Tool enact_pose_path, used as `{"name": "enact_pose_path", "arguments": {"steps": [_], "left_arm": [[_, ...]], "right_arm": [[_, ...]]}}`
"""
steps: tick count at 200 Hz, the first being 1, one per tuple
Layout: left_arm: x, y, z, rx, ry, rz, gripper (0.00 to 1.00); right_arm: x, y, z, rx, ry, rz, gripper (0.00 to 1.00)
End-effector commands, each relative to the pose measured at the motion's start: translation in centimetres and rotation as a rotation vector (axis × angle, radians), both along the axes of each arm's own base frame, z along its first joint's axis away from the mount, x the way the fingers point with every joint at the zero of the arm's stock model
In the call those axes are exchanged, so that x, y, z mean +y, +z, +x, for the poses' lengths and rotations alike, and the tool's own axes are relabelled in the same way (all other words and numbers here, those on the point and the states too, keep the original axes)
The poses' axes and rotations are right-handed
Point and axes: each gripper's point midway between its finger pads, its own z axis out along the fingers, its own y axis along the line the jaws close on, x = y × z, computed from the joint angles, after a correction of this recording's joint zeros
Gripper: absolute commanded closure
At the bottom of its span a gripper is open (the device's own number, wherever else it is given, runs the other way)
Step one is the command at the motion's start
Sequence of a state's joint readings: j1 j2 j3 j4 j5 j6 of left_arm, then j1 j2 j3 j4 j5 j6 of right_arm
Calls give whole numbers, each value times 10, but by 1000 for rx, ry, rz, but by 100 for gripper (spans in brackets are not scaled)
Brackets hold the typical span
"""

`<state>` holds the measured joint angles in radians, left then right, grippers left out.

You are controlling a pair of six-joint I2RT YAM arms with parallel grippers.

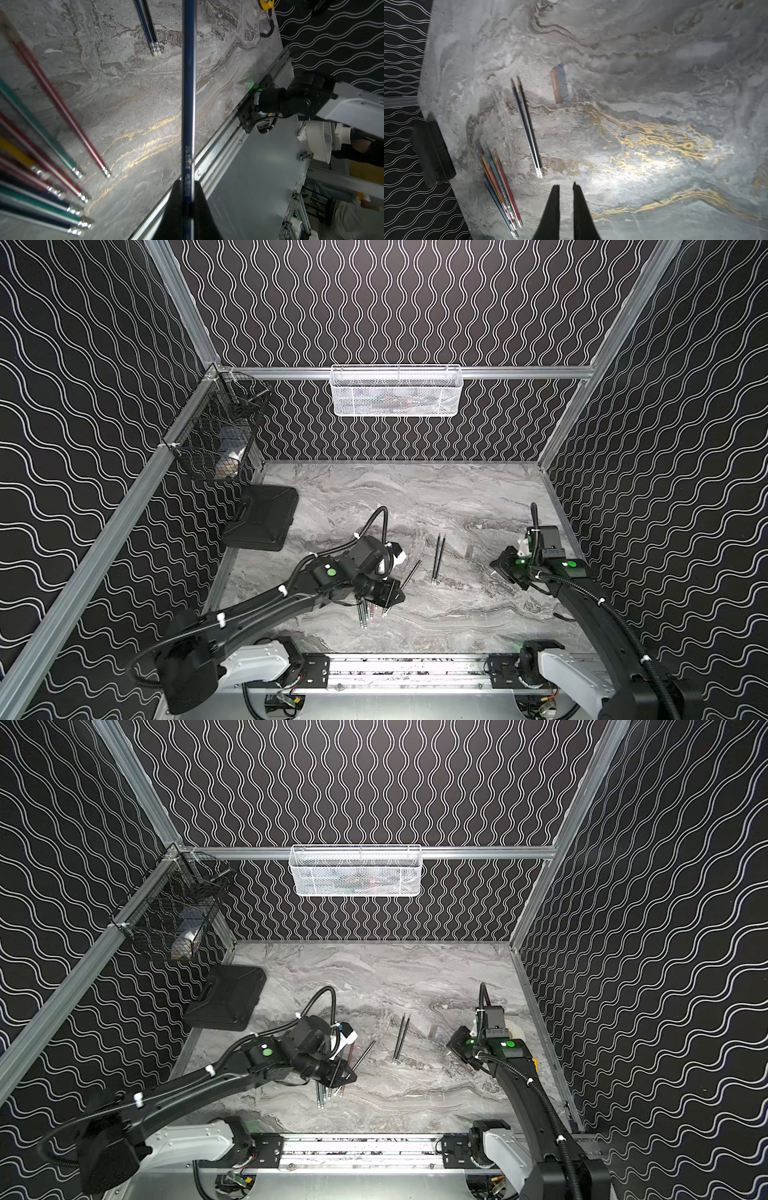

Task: Remove the protective cover of the pencils
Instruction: Place the pencil at the center of the board.

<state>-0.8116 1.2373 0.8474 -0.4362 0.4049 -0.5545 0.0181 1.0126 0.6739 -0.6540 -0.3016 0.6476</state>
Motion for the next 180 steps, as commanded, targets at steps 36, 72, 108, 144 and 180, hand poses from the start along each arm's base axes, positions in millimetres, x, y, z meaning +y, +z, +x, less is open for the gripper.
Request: {"name": "enact_pose_path", "arguments": {"steps": [36, 72, 108, 144, 180], "left_arm": [[-33, -15, 63, -86, 95, 2, 100], [-43, -45, 81, -40, 106, 22, 100], [-44, -62, 94, -33, 128, 49, 100], [-41, -77, 102, -23, 139, 86, 100], [-44, -94, 108, 11, 148, 96, 100]], "right_arm": [[-10, -14, 24, 5, 12, 67, 100], [-21, -29, 38, 29, 18, -2, 100], [-29, -35, 42, 6, 26, -58, 100], [-26, -43, 45, -6, 52, -53, 100], [-22, -48, 46, -15, 58, -27, 100]]}}
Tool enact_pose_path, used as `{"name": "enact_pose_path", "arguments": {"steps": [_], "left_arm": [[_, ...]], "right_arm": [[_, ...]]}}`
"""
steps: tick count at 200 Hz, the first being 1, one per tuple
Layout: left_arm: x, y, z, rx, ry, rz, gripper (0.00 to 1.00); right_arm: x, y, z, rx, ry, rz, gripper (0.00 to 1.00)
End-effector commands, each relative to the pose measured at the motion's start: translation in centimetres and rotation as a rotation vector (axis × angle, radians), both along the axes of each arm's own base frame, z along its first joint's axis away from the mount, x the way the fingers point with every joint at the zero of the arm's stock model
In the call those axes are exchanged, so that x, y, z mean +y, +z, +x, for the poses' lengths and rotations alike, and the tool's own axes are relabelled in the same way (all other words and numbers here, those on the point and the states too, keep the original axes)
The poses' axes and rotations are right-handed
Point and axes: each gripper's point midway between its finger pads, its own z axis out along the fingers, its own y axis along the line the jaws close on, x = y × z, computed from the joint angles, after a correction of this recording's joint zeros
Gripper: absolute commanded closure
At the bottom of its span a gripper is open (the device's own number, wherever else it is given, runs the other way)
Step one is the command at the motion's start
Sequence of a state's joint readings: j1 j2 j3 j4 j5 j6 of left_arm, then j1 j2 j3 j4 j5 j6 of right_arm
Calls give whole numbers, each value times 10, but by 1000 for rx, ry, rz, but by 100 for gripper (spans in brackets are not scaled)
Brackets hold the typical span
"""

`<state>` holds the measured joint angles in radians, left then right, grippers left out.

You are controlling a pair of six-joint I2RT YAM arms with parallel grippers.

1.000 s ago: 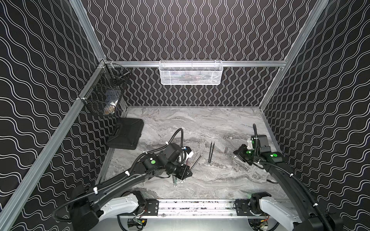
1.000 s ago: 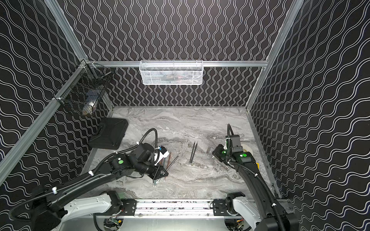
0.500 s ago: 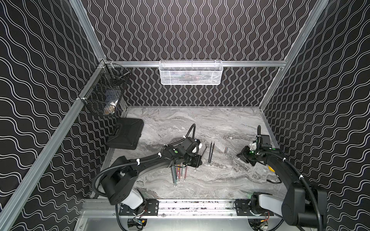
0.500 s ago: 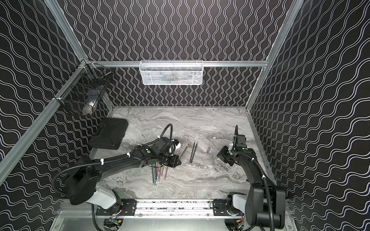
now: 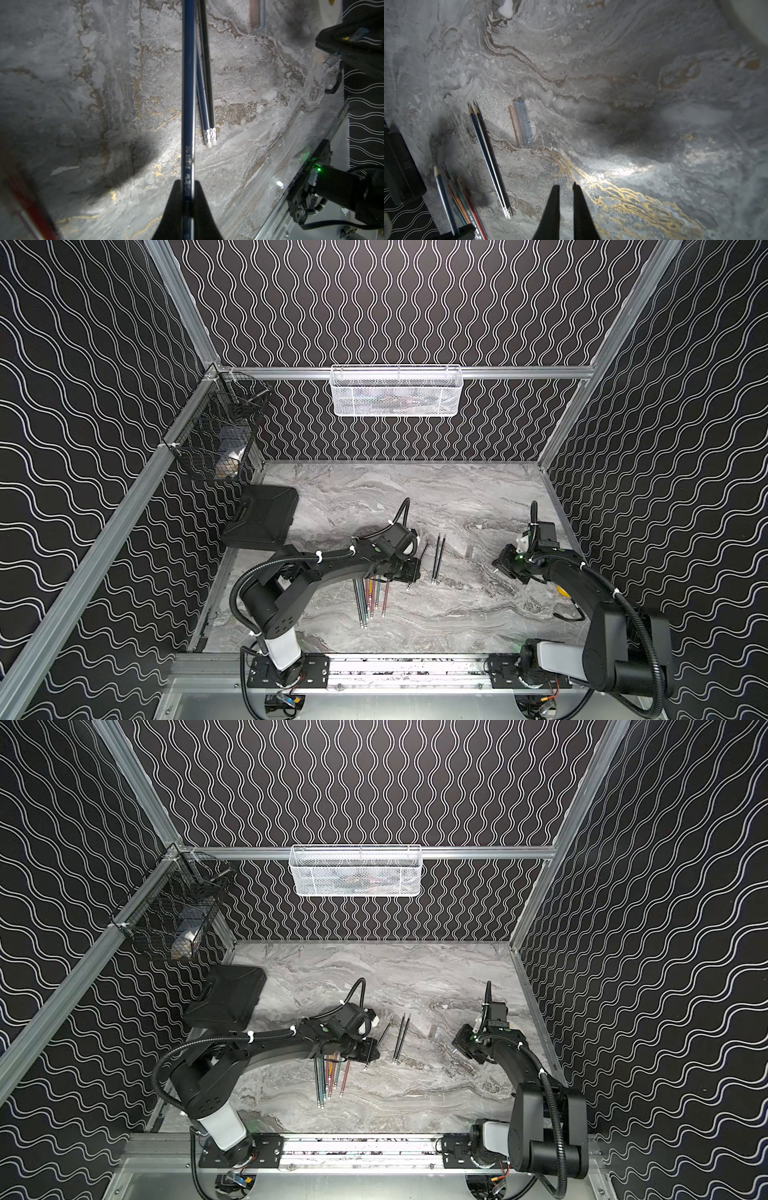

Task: Remove the protective cover of the pencils
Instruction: Place the pencil at the center of the board.

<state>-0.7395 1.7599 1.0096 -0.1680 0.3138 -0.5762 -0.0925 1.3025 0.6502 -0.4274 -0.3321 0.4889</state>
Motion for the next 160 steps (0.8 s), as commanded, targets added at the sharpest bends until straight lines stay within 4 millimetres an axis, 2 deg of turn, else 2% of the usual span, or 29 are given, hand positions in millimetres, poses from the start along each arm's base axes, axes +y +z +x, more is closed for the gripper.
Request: {"name": "enact_pose_path", "arguments": {"steps": [1, 34, 83, 121, 160], "left_arm": [[-6, -1, 10, -19, 7, -18, 100], [-11, -6, 18, -11, 21, -12, 100], [-13, -15, 25, 17, 87, -17, 100], [-18, -21, 29, 62, 157, -68, 99], [-24, -26, 36, 81, 197, -95, 98]], "right_arm": [[3, 6, 11, -55, 19, 11, 100], [5, 3, 11, -45, 22, 29, 100], [25, -7, 14, -49, 43, 162, 100], [28, -20, 19, -26, 16, 198, 100], [27, -22, 30, -30, 26, 196, 98]]}}
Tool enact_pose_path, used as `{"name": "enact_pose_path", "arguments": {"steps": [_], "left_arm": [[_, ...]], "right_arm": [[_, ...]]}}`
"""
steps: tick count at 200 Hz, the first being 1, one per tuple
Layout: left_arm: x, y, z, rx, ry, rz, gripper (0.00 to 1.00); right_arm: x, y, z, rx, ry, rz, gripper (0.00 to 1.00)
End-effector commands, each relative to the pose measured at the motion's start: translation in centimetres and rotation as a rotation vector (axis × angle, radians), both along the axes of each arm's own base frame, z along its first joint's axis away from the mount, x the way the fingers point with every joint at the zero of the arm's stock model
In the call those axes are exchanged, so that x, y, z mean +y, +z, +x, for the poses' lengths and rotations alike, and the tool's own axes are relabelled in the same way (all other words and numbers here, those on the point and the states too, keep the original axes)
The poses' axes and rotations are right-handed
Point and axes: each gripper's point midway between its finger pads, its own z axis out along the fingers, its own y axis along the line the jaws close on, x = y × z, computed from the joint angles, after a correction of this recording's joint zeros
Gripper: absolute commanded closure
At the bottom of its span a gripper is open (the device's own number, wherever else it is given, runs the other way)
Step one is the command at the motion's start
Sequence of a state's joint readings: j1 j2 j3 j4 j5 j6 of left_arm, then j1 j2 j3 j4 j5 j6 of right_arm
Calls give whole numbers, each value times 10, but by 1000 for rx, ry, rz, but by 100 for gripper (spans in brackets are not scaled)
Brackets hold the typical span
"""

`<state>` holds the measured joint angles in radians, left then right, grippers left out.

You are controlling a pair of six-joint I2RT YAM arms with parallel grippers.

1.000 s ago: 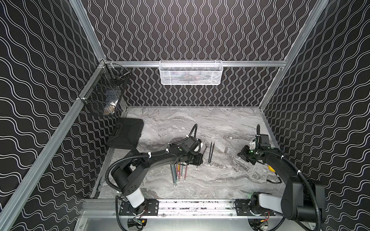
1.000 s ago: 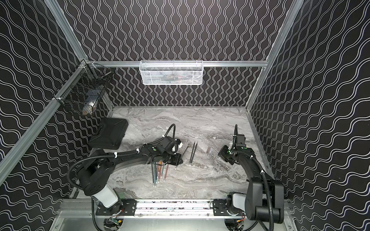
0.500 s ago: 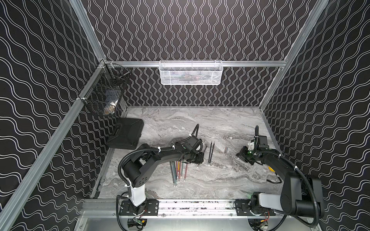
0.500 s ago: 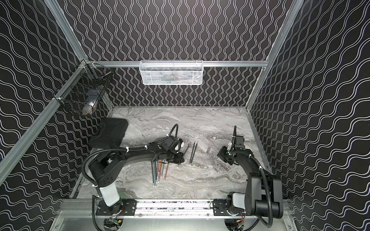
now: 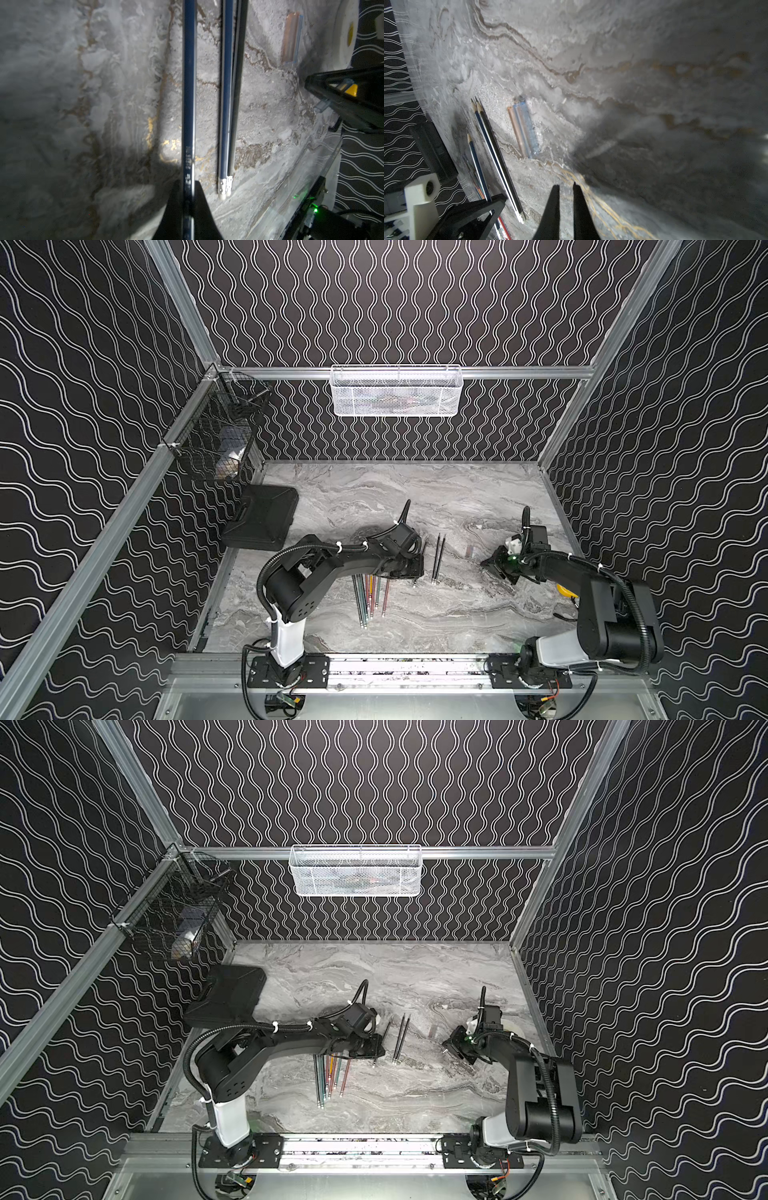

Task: Remove the protective cover of the pencils
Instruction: Place the pencil at the center of the board, then place the protective sleeve at the center of the board.

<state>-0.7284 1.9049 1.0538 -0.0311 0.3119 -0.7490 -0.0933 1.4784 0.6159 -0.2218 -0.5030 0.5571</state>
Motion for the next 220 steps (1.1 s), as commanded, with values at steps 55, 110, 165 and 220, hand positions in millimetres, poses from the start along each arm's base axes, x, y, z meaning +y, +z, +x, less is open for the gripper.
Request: {"name": "enact_pose_path", "arguments": {"steps": [55, 110, 165, 220], "left_arm": [[-15, -1, 20, 3, 68, -52, 89], [-14, 4, 24, -11, 81, -45, 82], [-12, 16, 22, -28, 82, -68, 79], [-6, 75, 22, -117, 74, -101, 79]], "right_arm": [[0, 1, 16, -41, 14, 1, 96], [1, -1, 18, -39, 15, 4, 93], [1, -4, 18, -35, 16, 7, 85], [2, -7, 18, -25, 21, 14, 80]]}}
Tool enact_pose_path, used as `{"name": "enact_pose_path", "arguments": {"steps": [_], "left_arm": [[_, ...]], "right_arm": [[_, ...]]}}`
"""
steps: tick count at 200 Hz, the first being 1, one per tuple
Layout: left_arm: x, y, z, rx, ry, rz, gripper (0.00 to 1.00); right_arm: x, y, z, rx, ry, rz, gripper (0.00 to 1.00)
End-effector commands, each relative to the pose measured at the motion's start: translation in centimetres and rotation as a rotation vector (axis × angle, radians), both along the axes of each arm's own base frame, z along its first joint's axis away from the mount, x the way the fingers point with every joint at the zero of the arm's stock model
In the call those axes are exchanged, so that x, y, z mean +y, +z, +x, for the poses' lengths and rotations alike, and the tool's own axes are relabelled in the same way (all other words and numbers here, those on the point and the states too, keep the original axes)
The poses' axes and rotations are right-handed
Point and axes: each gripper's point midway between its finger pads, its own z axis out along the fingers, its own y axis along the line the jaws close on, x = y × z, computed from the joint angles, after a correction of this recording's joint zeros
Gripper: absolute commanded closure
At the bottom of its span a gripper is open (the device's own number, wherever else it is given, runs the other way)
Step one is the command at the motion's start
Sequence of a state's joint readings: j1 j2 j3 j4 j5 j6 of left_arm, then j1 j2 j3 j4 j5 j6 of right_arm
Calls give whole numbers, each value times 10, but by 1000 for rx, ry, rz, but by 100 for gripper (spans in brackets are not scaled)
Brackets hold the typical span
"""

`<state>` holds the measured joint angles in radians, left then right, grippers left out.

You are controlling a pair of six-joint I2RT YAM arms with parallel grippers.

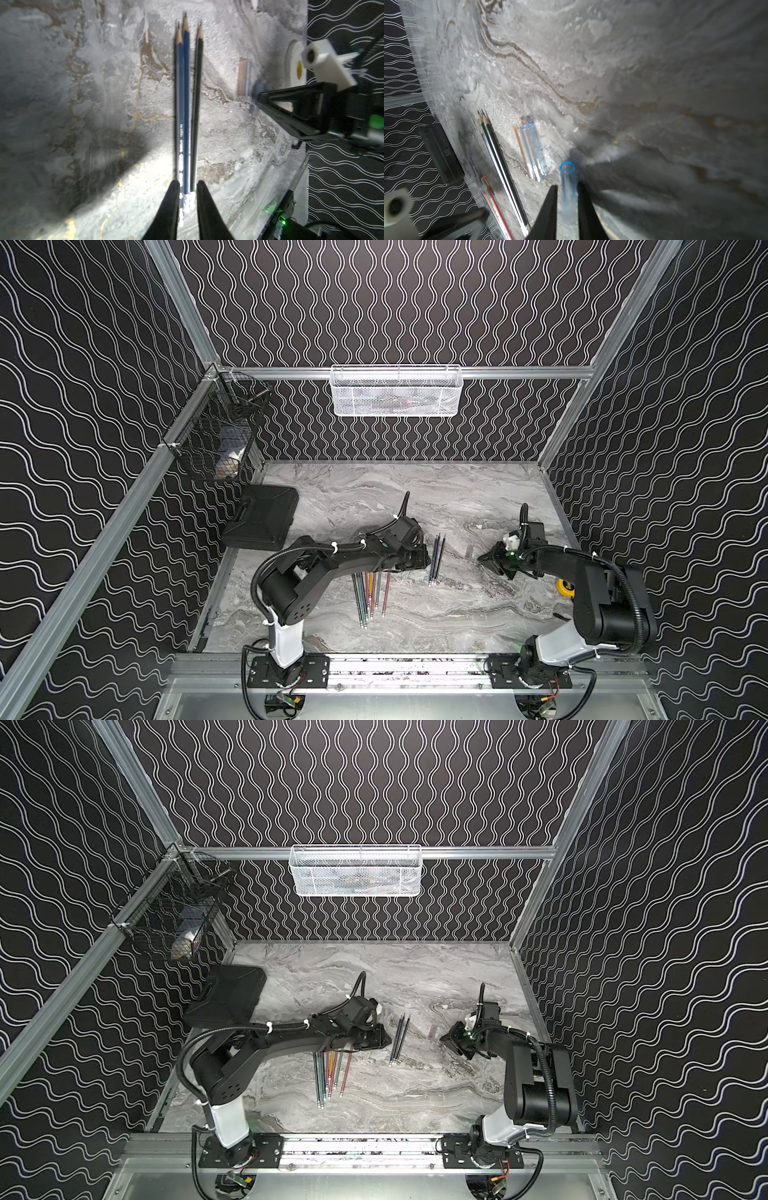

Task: Remove the protective cover of the pencils
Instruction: Place the protective sleeve at the center of the board.

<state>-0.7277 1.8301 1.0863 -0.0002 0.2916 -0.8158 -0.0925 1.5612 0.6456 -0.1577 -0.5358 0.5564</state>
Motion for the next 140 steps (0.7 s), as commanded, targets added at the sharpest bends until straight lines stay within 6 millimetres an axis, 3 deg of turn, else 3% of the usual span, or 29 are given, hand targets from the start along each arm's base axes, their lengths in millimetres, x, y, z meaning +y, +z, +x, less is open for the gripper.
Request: {"name": "enact_pose_path", "arguments": {"steps": [1, 42, 65, 112, 140], "left_arm": [[6, 29, 3, -48, 13, -5, 79], [16, 87, -3, -135, 0, -31, 78], [31, 105, -12, -163, -7, -11, 76], [91, 83, -49, -147, 1, 120, 76], [122, 58, -73, -123, -1, 210, 77]], "right_arm": [[-2, -1, 3, -11, 6, -14, 80], [-1, -1, 4, -9, 7, -12, 79], [0, -1, 4, -12, 10, -6, 79], [5, 13, 7, -60, 19, 24, 78], [5, 36, 7, -123, 22, 17, 77]]}}
